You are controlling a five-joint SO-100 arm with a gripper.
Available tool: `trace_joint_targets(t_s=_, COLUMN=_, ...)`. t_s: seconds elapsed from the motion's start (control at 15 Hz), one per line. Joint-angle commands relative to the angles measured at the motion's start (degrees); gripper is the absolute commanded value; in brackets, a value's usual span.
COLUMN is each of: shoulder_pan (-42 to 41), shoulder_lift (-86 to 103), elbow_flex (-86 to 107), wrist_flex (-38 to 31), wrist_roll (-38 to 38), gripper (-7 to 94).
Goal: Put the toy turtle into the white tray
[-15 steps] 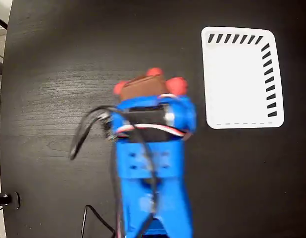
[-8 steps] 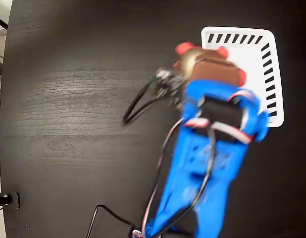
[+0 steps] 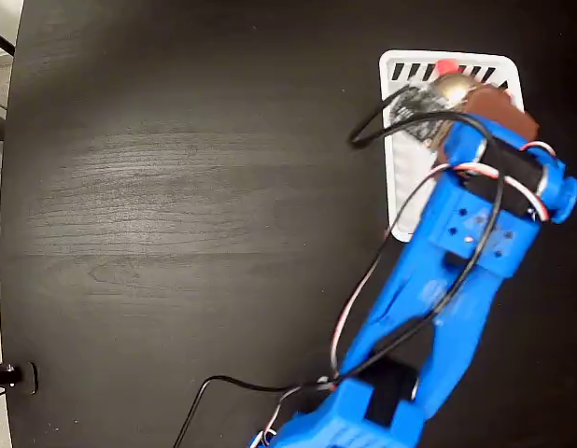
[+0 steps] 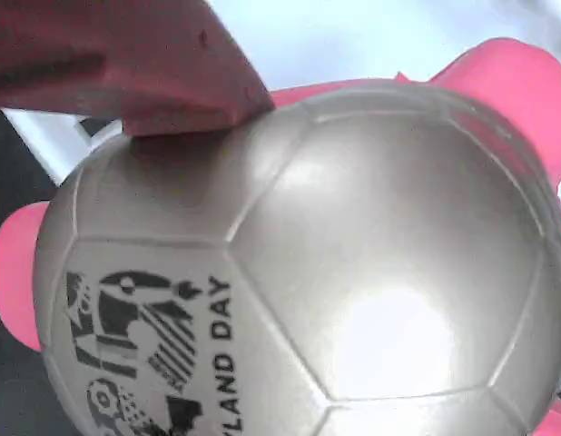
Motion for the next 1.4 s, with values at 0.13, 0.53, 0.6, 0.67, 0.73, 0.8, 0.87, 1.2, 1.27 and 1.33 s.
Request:
trace_joint_targets(t_s=0.13, shoulder_pan=0.18, shoulder_lift=-3.34, elbow_flex=-6.15, wrist_flex=1.05, wrist_roll=-0.18, gripper=-1)
trace_joint_targets(t_s=0.53, shoulder_pan=0.18, shoulder_lift=-7.38, elbow_flex=-3.25, wrist_flex=-1.41, wrist_roll=-0.88, gripper=-1)
trace_joint_targets(t_s=0.6, shoulder_pan=0.18, shoulder_lift=-7.82, elbow_flex=-3.16, wrist_flex=-1.41, wrist_roll=-0.88, gripper=0)
trace_joint_targets(t_s=0.67, shoulder_pan=0.26, shoulder_lift=-8.00, elbow_flex=-2.90, wrist_flex=-1.41, wrist_roll=-0.88, gripper=2)
trace_joint_targets(t_s=0.73, shoulder_pan=0.35, shoulder_lift=-8.09, elbow_flex=-2.37, wrist_flex=-1.41, wrist_roll=-1.14, gripper=12)
trace_joint_targets(t_s=0.8, shoulder_pan=0.53, shoulder_lift=-8.09, elbow_flex=-1.76, wrist_flex=-1.32, wrist_roll=-1.58, gripper=26)
trace_joint_targets(t_s=0.87, shoulder_pan=0.70, shoulder_lift=-8.09, elbow_flex=-1.14, wrist_flex=-1.14, wrist_roll=-2.11, gripper=36)
trace_joint_targets(t_s=1.2, shoulder_pan=1.67, shoulder_lift=-7.91, elbow_flex=2.11, wrist_flex=-0.88, wrist_roll=-4.22, gripper=55)
trace_joint_targets(t_s=1.27, shoulder_pan=1.76, shoulder_lift=-7.82, elbow_flex=2.55, wrist_flex=-0.88, wrist_roll=-4.57, gripper=55)
trace_joint_targets(t_s=1.33, shoulder_pan=1.85, shoulder_lift=-7.73, elbow_flex=2.81, wrist_flex=-0.88, wrist_roll=-4.66, gripper=55)
